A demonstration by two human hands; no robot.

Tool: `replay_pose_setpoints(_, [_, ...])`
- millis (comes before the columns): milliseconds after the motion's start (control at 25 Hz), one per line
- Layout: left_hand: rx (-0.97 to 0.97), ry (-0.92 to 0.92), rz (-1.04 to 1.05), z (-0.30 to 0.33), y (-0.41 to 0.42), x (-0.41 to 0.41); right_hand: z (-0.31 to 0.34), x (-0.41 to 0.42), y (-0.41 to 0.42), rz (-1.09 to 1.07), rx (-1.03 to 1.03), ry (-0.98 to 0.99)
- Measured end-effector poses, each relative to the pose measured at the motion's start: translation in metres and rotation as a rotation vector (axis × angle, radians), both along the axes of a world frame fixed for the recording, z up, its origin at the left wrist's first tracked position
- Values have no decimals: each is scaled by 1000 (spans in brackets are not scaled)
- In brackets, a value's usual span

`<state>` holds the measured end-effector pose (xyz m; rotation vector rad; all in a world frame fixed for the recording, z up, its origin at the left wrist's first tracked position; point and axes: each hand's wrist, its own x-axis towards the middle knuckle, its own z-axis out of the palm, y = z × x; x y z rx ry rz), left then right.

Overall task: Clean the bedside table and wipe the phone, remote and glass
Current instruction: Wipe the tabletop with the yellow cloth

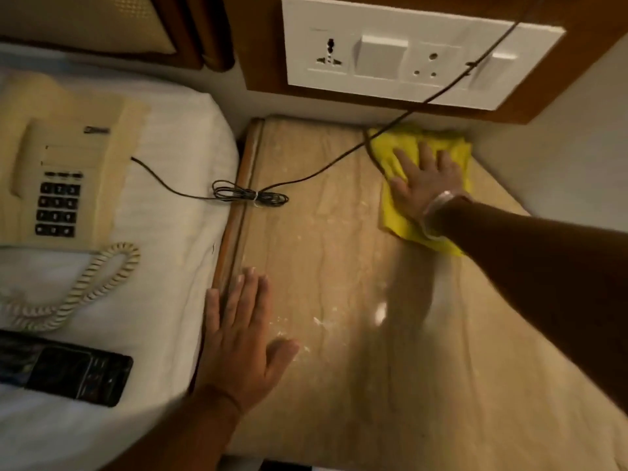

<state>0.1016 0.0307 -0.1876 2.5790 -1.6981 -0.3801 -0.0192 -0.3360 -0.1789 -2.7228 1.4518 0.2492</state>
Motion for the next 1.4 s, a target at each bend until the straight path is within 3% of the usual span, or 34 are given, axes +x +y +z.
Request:
replay_pose_setpoints(80, [-6, 3, 3, -2, -5, 1, 8, 83, 47, 1, 94, 28])
replay_pose_setpoints(120, [-25, 7, 17, -2, -5, 1, 7, 87, 82, 174, 89, 45])
replay_pose_setpoints(200, [-45, 45, 28, 0, 0, 2, 1, 15, 141, 621, 146, 34])
replay_pose_setpoints(240, [-66, 42, 17, 0, 1, 3, 11, -31, 149, 746, 216, 19])
replay_pose_setpoints(320, [-90, 27, -5, -2, 0, 4, 19, -96, 93, 908, 112, -1])
replay_pose_setpoints(360, [-107, 32, -7, -1, -1, 3, 16, -101, 49, 892, 39, 47])
replay_pose_setpoints(400, [-128, 37, -3, 0, -3, 3, 19, -83, 11, 747, 22, 74])
replay_pose_setpoints(520, [-136, 47, -1, -3, -4, 6, 10, 34, -3, -136, 13, 36])
replay_pose_setpoints(560, [-120, 39, -12, -3, -3, 7, 8, 72, 21, -294, 83, 35])
replay_pose_setpoints(600, [-109, 23, -22, -3, -3, 5, 6, 102, 47, -293, 160, -2])
replay_pose_setpoints(680, [-91, 7, -32, -4, -2, 4, 9, 115, 89, -33, 267, -136])
replay_pose_setpoints(720, [-89, 6, -35, -4, -2, 5, 14, 98, 93, 57, 268, -222])
replay_pose_setpoints(800, [-69, 17, -50, -4, -2, 6, 19, 39, 71, 6, 169, -322])
replay_pose_setpoints(880, [-83, 14, -47, 4, 1, 3, 14, -24, 51, -137, 125, -196])
replay_pose_setpoints(960, [-217, 11, -86, 13, -15, -2, 7, -53, 50, -148, 129, -56])
replay_pose_setpoints(1080, [-322, -8, -168, 26, -122, 9, -5, -48, 56, -122, 69, -65])
replay_pose_setpoints(1240, [57, -6, 74, 29, -293, 39, -6, -54, 51, -132, 67, -94])
replay_pose_setpoints(1320, [66, -32, 73, 12, -294, 49, -8, -53, 53, -145, 53, -109])
replay_pose_setpoints(1400, [-43, -110, -21, 9, -232, 30, -6, -52, 54, -137, 60, -111])
